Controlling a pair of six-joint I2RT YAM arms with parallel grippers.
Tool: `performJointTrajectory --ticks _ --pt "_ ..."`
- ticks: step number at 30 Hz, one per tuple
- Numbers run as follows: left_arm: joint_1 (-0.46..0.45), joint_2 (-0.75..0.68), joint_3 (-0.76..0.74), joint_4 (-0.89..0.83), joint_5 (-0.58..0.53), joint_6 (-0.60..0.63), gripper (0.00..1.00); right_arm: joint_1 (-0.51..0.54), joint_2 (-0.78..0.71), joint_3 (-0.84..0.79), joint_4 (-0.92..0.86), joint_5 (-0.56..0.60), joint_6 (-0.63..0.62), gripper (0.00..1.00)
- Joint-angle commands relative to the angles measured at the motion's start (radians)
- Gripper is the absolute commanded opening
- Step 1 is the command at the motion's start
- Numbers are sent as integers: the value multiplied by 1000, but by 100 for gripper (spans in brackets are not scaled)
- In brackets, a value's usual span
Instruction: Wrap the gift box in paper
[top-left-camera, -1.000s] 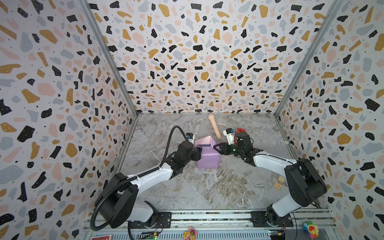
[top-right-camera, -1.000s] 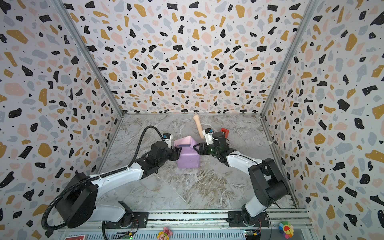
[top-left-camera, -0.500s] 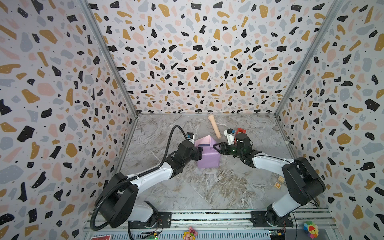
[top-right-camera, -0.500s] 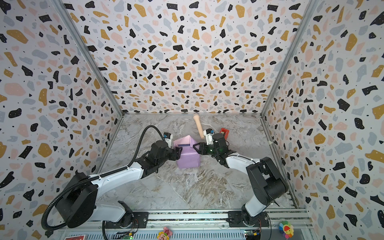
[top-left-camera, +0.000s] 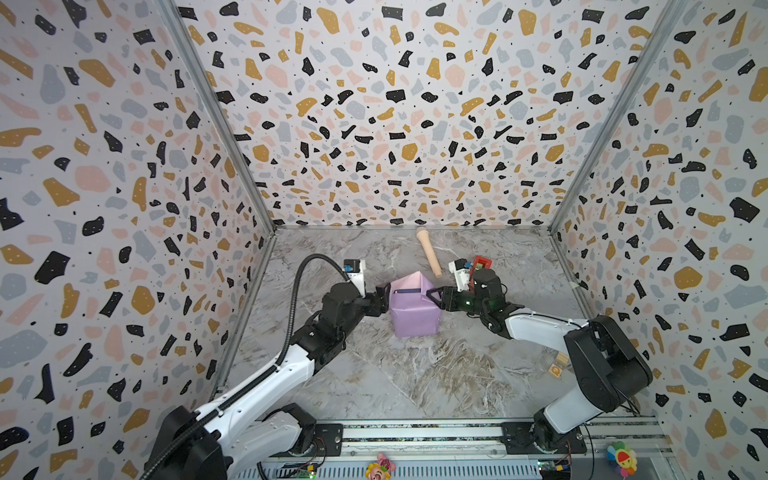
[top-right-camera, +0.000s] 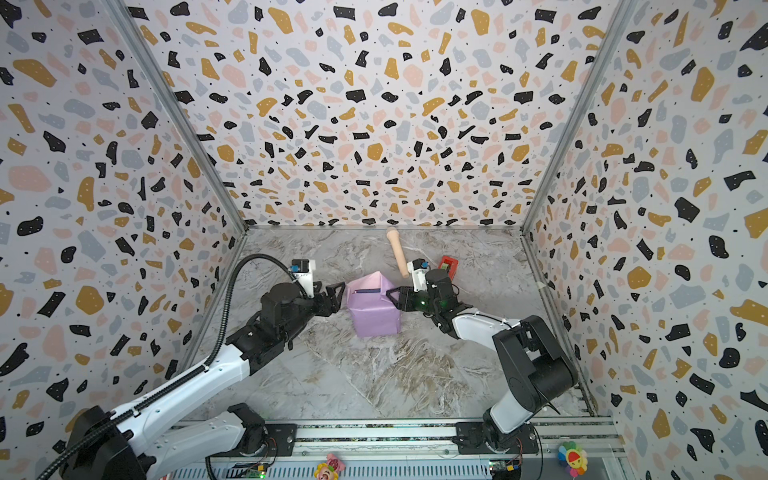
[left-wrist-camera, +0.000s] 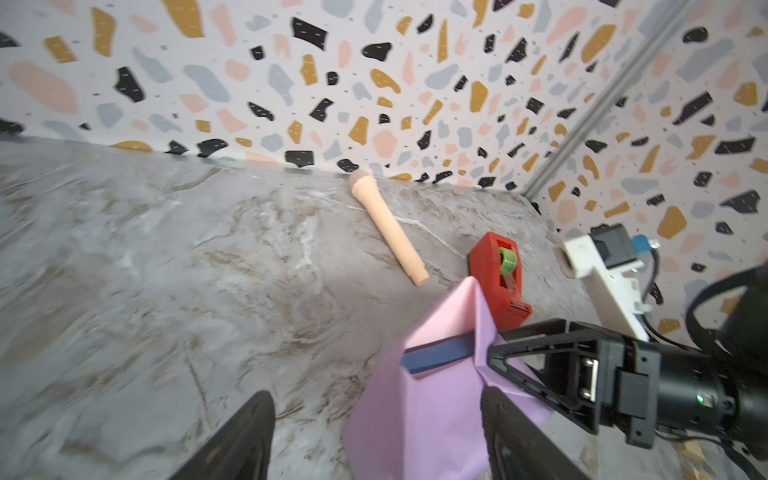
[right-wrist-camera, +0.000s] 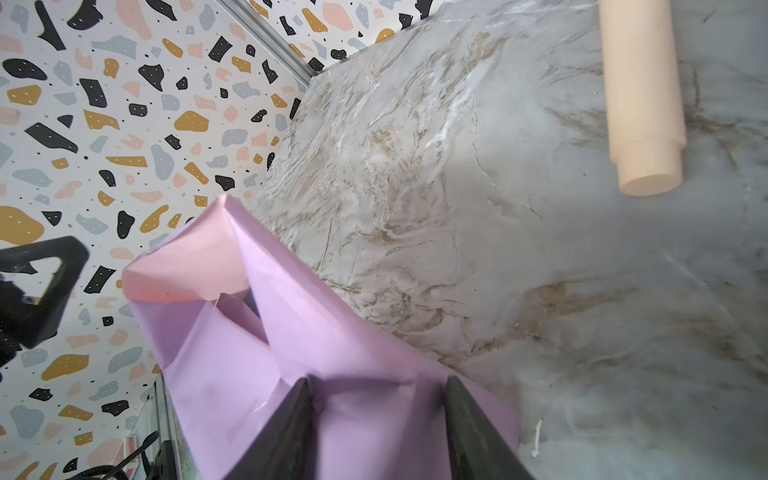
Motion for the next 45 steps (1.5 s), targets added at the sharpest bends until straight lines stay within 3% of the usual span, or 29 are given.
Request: performJointTrajectory --ticks 1,13,45 --pt "52 12 -37 -12 13 -61 76 8 28 -38 -142 38 -21 51" --pt "47 229 56 75 199 -26 72 7 11 -43 -151 48 -27 51" --pt "27 420 129 167 288 35 72 10 7 -34 -153 41 -33 50"
